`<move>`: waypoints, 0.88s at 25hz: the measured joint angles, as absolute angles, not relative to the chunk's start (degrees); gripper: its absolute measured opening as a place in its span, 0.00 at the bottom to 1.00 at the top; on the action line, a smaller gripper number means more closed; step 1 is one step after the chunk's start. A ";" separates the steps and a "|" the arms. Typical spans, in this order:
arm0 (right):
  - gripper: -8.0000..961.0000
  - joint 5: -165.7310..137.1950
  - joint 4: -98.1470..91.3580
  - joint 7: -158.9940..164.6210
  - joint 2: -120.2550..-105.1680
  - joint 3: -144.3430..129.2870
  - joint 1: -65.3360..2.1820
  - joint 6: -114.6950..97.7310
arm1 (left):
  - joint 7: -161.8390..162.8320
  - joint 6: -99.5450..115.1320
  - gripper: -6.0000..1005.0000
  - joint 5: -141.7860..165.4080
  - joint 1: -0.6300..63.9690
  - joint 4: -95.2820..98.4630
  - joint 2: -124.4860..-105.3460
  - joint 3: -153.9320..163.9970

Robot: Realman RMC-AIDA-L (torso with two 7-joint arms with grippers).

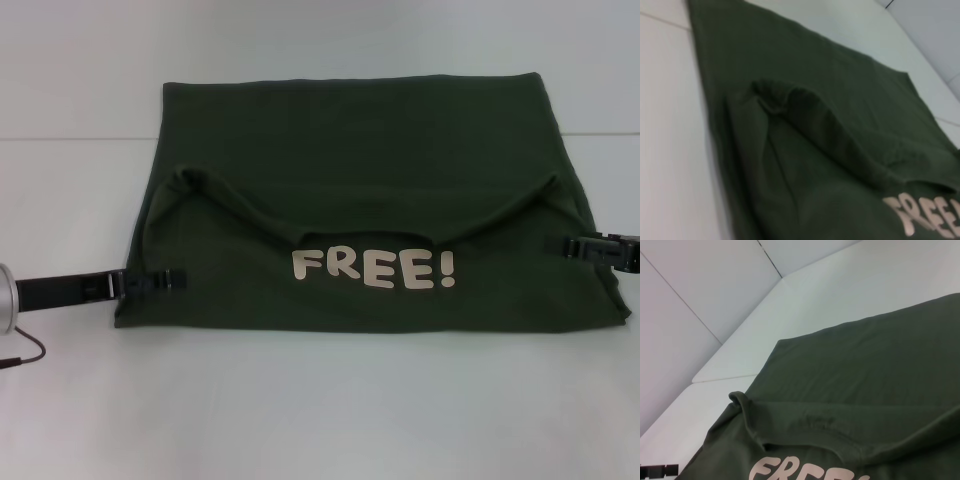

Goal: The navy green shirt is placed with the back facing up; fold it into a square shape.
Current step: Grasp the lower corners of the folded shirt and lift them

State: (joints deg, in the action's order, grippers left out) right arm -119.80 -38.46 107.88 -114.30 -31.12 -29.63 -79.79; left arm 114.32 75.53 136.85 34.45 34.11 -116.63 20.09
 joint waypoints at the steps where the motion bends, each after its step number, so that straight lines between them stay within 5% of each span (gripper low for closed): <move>1: 0.98 -119.80 -38.44 107.88 -114.29 -31.12 -29.62 -79.78 | 114.36 75.42 0.87 137.09 34.40 34.19 -116.66 20.27; 22: 0.98 -119.79 -38.05 108.02 -114.35 -33.23 -30.33 -79.22 | 115.28 74.81 0.86 139.65 34.13 35.06 -116.68 20.37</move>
